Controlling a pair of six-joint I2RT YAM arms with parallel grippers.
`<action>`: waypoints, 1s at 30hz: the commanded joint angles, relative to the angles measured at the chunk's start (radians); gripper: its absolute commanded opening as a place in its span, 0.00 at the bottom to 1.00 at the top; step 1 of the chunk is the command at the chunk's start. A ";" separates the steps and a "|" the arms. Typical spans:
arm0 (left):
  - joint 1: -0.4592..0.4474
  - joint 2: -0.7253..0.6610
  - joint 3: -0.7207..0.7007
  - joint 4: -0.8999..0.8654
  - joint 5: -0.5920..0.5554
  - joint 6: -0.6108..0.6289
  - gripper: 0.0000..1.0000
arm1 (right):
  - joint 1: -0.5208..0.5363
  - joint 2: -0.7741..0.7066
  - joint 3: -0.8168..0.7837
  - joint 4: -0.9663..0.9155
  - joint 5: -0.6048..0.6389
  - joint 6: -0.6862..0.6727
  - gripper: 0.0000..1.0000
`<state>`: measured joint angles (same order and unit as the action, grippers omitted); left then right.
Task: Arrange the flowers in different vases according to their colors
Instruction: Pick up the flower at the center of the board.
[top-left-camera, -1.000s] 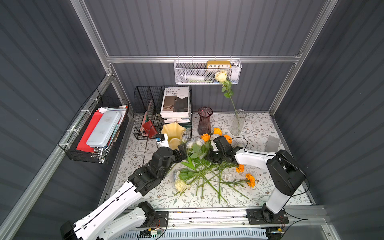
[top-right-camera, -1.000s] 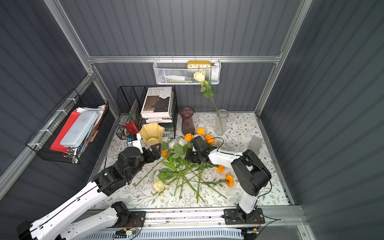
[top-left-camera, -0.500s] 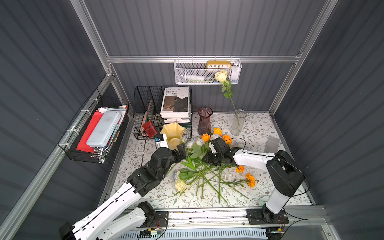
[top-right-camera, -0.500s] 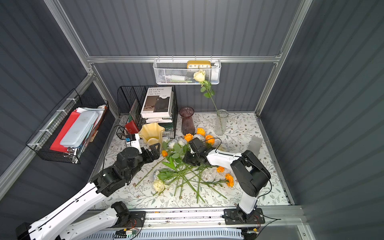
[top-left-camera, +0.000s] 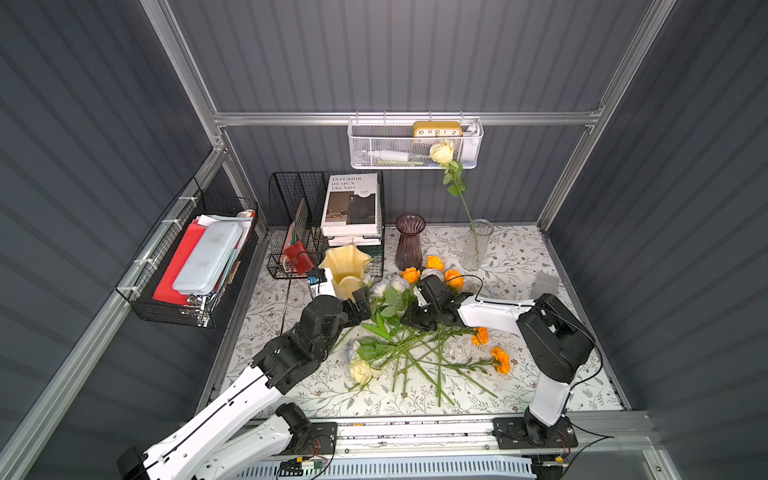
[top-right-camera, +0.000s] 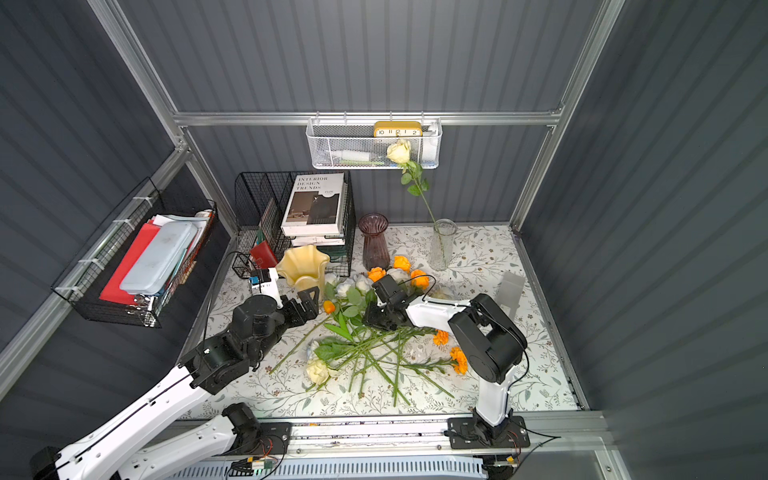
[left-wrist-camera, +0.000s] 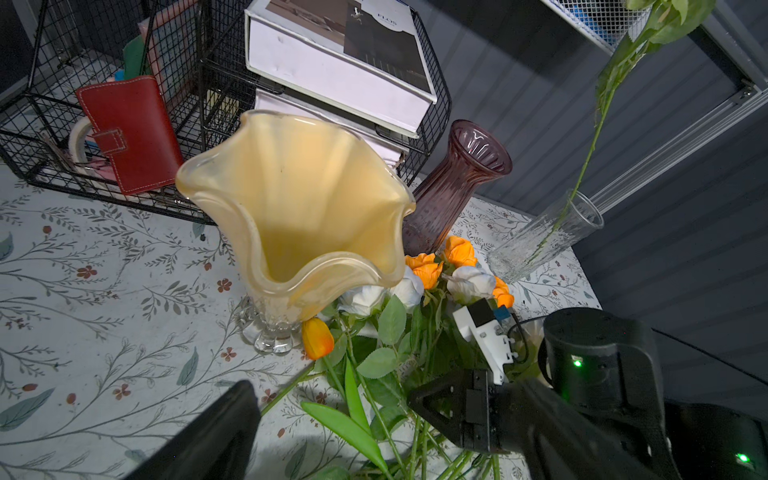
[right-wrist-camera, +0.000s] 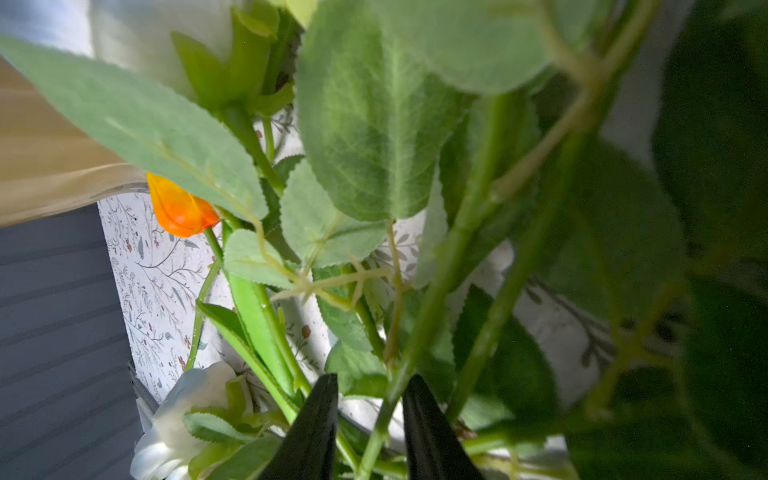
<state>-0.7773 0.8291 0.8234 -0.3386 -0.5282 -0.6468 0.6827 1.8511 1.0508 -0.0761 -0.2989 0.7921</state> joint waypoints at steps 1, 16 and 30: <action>0.004 -0.014 0.000 -0.023 -0.018 0.016 0.99 | -0.002 0.020 0.032 -0.011 -0.001 -0.001 0.23; 0.004 -0.013 -0.004 -0.024 -0.023 0.014 0.99 | -0.002 -0.233 -0.051 -0.020 0.179 -0.061 0.02; 0.004 0.010 -0.012 0.004 -0.018 0.022 0.99 | -0.004 -0.365 -0.134 0.291 0.405 -0.209 0.00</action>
<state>-0.7773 0.8326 0.8234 -0.3447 -0.5396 -0.6464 0.6815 1.4963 0.9409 0.0654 0.0246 0.6472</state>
